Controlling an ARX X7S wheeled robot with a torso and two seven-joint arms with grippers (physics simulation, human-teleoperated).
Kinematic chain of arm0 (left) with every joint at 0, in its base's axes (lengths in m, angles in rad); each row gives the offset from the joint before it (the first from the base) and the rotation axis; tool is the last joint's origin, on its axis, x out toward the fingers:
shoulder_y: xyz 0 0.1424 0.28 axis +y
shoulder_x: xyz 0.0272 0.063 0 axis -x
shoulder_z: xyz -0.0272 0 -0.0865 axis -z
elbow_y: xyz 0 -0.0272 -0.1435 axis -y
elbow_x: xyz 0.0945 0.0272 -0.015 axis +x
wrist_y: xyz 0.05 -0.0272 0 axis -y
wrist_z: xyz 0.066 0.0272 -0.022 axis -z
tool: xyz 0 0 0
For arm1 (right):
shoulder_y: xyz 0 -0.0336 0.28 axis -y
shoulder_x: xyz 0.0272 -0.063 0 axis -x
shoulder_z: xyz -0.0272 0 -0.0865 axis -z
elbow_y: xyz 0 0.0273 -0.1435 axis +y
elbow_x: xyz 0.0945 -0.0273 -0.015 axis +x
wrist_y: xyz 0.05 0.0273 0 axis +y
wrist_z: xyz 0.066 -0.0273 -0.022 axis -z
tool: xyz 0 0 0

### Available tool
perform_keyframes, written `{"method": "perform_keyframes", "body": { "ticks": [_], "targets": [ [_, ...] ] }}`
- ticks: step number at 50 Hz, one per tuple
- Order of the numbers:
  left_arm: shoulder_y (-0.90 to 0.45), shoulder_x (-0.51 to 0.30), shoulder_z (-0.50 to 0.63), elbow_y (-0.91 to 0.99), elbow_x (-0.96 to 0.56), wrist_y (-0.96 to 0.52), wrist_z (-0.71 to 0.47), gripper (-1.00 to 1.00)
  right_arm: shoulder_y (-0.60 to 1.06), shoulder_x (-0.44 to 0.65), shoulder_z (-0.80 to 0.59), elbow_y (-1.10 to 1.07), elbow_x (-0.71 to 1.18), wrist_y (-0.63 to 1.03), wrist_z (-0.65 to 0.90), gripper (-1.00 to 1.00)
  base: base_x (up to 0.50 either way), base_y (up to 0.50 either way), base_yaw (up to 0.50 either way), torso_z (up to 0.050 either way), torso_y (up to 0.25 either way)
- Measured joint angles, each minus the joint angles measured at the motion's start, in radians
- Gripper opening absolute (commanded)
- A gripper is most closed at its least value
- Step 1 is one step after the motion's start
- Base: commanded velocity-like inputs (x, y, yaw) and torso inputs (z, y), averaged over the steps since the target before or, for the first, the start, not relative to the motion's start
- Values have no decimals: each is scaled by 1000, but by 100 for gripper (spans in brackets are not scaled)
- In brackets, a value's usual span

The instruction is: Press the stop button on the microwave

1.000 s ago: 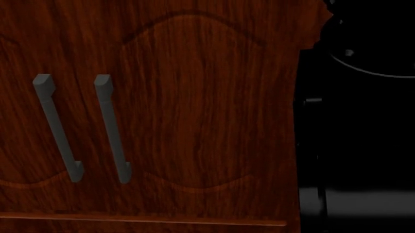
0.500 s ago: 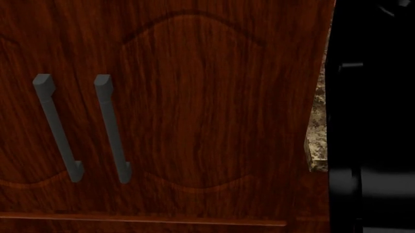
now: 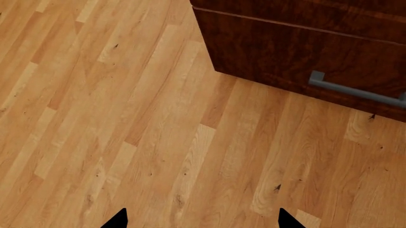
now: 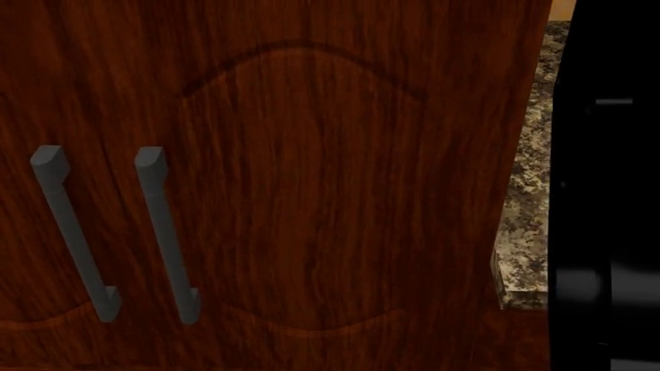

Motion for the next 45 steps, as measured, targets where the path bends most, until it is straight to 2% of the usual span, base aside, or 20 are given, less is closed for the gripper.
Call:
{"method": "perform_keyframes", "body": {
  "ticks": [4, 7, 19, 22, 45],
  "targets": [
    [5, 0, -2, -2, 0, 0, 0, 100, 1, 5, -1, -5, 3, 1, 1, 100, 250, -20, 0, 38, 34],
    [5, 0, -2, -2, 0, 0, 0, 100, -2, 8, -1, -8, 6, 1, 1, 100, 427, -27, 0, 0, 0],
    [1, 0, 0, -1, 0, 0, 0, 100, -18, 21, -6, -13, 14, -1, 5, 100, 0, 0, 0, 0, 0],
    [6, 0, -3, -2, 0, 0, 0, 100, -19, 23, -5, -16, 20, -2, 2, 100, 496, -44, 0, 0, 0],
    [1, 0, -1, -2, 0, 0, 0, 100, -34, 34, -14, -27, 41, 1, 3, 100, 0, 0, 0, 0, 0]
  ]
}}
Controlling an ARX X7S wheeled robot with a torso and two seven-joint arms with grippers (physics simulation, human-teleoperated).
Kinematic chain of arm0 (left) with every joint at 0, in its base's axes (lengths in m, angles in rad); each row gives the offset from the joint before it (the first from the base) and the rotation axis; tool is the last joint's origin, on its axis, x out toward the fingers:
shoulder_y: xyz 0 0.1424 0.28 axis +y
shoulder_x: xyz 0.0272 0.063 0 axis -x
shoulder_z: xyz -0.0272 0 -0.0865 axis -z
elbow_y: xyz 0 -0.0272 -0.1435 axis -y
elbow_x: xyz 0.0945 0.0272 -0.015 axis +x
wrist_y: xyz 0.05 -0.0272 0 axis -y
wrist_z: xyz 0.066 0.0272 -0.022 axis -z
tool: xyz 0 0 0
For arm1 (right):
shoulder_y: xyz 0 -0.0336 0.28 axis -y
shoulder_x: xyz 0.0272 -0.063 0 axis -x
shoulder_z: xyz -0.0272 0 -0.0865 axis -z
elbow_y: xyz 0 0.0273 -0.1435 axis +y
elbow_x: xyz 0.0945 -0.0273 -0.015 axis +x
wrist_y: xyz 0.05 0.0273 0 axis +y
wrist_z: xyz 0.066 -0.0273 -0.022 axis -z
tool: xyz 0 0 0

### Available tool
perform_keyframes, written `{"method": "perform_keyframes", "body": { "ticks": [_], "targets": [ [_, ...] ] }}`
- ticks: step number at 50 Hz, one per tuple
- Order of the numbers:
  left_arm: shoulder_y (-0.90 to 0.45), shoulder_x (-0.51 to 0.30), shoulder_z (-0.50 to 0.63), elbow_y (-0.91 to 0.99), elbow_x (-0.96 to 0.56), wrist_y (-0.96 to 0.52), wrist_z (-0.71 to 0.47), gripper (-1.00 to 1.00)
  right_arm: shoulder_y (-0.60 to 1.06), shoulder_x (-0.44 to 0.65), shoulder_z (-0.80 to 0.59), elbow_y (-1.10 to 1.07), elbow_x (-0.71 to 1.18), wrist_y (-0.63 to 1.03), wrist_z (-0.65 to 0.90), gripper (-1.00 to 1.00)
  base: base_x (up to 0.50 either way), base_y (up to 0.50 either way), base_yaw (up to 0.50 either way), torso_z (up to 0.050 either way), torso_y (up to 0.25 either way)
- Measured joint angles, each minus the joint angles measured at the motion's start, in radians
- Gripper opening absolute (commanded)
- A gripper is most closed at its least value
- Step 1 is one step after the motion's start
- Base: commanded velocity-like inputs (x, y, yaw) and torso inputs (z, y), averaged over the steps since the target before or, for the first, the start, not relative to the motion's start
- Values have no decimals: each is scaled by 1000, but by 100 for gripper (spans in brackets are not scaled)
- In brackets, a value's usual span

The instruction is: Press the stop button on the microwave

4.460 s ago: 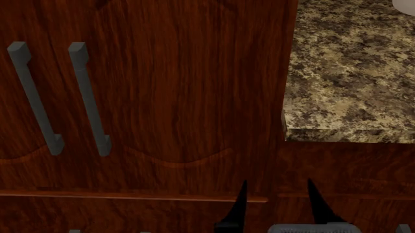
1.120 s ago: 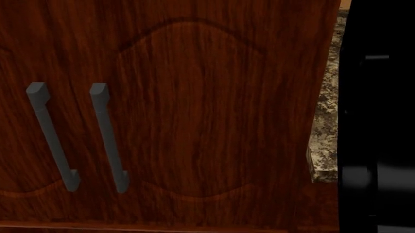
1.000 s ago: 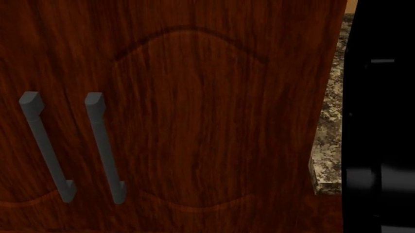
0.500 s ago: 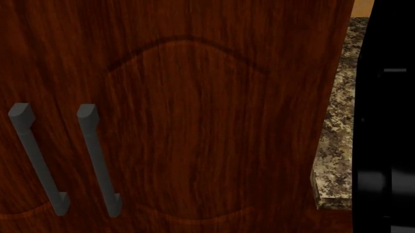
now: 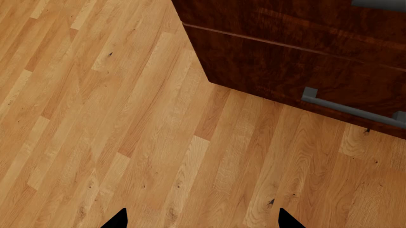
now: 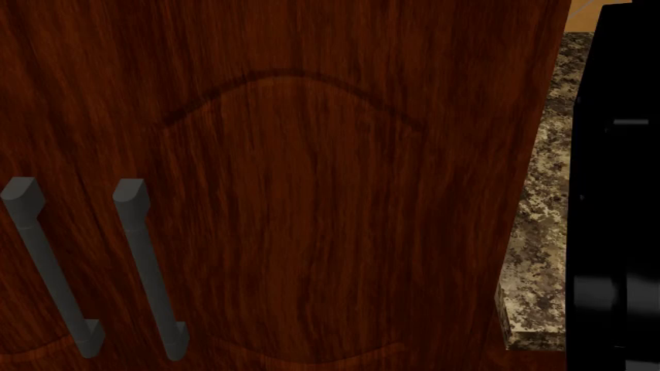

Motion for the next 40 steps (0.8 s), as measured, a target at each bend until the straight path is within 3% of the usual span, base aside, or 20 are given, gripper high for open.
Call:
{"method": "perform_keyframes", "body": {
  "ticks": [6, 7, 23, 40],
  "targets": [
    [0, 0, 0, 0, 0, 0, 0, 100, 3, 1, -2, -11, 6, 17, 9, 100, 0, 0, 0, 0, 0],
    [0, 0, 0, 0, 0, 0, 0, 100, 5, 1, -2, -14, 8, 22, 11, -100, 0, 0, 0, 0, 0],
    [0, 0, 0, 0, 0, 0, 0, 100, 26, -3, 34, -131, 60, 159, 74, -100, 0, 0, 0, 0, 0],
    [0, 0, 0, 0, 0, 0, 0, 100, -21, -34, 155, -349, 173, 438, 217, -100, 0, 0, 0, 0, 0]
  ]
}}
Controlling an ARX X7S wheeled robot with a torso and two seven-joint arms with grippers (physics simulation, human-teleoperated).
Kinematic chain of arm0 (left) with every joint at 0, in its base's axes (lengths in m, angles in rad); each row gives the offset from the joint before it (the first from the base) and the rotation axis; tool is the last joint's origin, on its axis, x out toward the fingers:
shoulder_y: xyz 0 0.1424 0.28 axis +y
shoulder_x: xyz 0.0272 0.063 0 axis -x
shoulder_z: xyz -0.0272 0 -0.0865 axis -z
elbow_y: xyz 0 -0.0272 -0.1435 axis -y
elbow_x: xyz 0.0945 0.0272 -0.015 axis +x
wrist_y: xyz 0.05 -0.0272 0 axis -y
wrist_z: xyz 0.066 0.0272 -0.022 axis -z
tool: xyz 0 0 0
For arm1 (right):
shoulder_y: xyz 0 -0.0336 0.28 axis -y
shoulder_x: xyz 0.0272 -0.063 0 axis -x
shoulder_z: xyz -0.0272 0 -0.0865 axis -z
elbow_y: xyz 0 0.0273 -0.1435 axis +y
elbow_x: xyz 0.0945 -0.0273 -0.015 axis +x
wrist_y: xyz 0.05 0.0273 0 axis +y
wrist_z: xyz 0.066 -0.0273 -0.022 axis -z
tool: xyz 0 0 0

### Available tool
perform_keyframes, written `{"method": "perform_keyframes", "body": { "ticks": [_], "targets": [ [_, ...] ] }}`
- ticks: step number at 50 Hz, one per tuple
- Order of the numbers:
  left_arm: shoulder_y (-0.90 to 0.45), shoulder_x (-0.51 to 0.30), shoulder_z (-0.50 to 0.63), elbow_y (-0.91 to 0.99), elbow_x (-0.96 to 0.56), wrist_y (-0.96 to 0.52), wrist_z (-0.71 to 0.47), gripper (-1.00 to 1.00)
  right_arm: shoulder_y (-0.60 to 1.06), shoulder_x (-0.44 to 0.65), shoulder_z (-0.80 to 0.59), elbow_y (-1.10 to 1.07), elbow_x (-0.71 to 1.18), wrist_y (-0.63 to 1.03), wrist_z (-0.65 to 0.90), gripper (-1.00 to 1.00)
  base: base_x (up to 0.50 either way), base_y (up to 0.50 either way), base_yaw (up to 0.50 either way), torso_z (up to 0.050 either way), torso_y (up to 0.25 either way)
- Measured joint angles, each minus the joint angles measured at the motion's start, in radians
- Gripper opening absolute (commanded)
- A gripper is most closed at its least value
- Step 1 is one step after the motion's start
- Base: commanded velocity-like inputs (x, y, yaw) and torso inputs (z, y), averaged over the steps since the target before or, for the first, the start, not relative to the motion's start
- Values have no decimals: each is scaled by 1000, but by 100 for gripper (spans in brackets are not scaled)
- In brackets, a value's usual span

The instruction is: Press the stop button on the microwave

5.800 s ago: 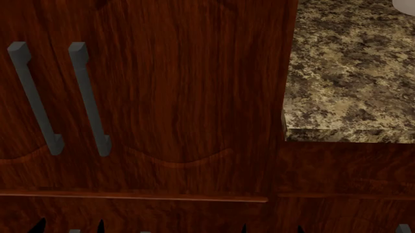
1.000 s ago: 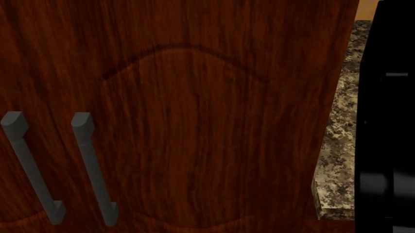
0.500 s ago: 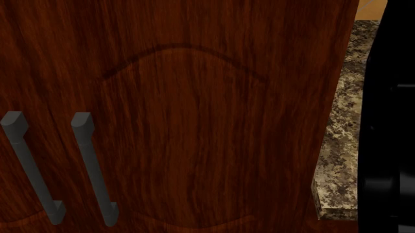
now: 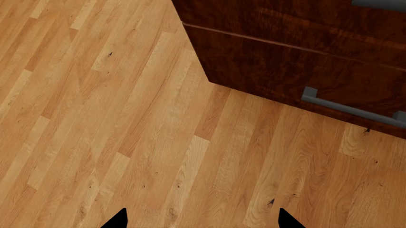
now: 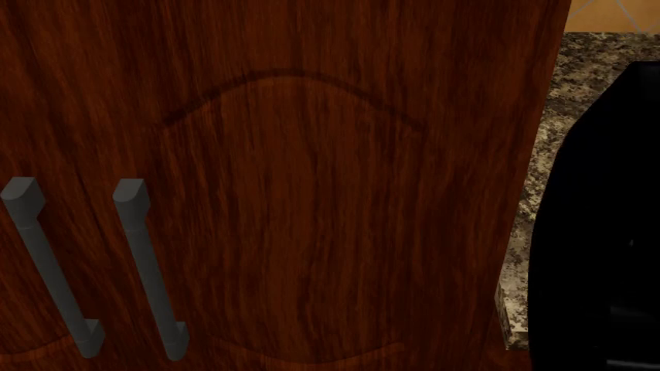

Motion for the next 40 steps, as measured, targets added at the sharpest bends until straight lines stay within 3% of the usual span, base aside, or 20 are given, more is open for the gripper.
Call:
{"method": "perform_keyframes", "body": {
  "ticks": [16, 40],
  "targets": [
    [0, 0, 0, 0, 0, 0, 0, 100, -67, 6, 49, -83, 152, 89, 134, -100, 0, 0, 0, 0, 0],
    [0, 0, 0, 0, 0, 0, 0, 100, -184, 50, 34, -119, 338, 79, 266, -100, 0, 0, 0, 0, 0]
  ]
}}
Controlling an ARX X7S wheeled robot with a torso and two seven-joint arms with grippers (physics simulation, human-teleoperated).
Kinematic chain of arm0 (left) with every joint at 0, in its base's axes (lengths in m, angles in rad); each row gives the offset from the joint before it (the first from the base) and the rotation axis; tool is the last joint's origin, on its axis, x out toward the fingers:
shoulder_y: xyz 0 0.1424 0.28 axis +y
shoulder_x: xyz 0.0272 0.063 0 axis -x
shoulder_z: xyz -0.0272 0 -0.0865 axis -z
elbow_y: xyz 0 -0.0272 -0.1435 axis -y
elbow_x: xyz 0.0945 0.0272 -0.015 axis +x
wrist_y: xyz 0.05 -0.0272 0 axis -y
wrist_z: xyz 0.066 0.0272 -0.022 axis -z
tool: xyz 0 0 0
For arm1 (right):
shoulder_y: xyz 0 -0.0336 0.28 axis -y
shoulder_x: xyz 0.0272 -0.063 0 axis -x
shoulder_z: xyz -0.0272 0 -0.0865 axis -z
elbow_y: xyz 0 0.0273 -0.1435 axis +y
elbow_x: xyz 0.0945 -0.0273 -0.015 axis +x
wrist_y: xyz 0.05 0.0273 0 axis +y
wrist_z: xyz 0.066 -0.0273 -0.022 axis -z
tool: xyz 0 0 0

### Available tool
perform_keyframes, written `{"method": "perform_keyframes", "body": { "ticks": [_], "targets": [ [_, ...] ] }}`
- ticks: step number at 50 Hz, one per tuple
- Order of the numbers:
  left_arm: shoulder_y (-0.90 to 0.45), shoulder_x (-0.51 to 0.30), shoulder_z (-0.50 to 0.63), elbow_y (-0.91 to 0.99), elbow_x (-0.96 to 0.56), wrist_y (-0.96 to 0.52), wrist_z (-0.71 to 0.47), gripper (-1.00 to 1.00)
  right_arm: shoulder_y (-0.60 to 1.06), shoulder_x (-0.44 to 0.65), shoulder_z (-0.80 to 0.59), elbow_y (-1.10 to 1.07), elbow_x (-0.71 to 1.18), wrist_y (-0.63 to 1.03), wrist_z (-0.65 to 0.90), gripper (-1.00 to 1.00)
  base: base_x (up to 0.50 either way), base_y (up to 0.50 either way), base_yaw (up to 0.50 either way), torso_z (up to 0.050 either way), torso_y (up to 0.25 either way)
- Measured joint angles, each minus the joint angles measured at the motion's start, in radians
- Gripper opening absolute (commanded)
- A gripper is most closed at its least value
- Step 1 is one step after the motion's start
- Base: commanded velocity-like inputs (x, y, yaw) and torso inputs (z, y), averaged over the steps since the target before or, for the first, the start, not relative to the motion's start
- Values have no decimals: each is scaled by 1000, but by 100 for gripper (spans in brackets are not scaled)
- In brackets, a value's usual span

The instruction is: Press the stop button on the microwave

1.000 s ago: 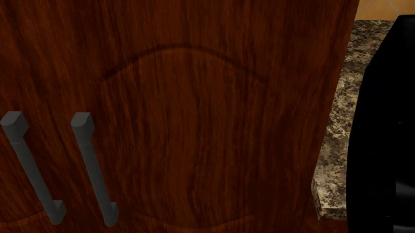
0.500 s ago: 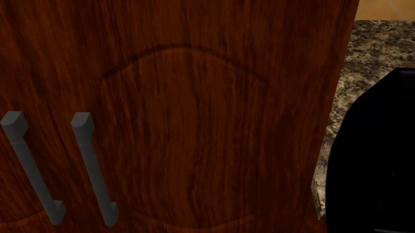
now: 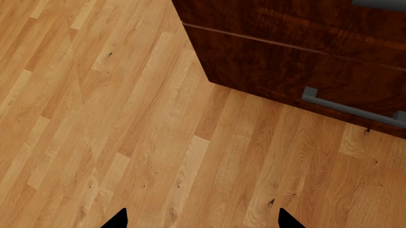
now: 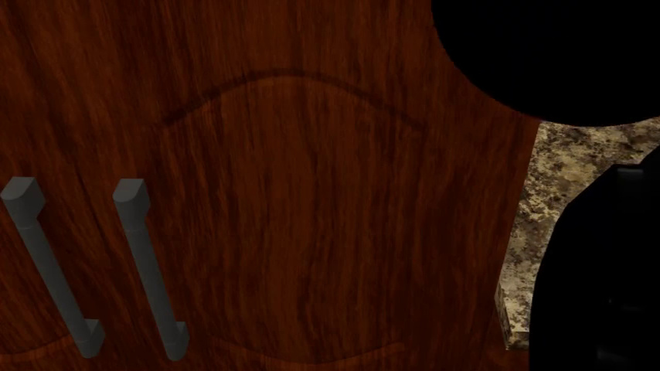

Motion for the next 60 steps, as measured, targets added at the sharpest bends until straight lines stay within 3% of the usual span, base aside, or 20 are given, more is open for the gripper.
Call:
{"method": "perform_keyframes", "body": {
  "ticks": [36, 60],
  "targets": [
    [0, 0, 0, 0, 0, 0, 0, 100, -93, 43, -18, -31, 129, -20, 89, -100, 0, 0, 0, 0, 0],
    [0, 0, 0, 0, 0, 0, 0, 100, -94, 156, -110, 16, 68, -127, 25, -100, 0, 0, 0, 0, 0]
  ]
}}
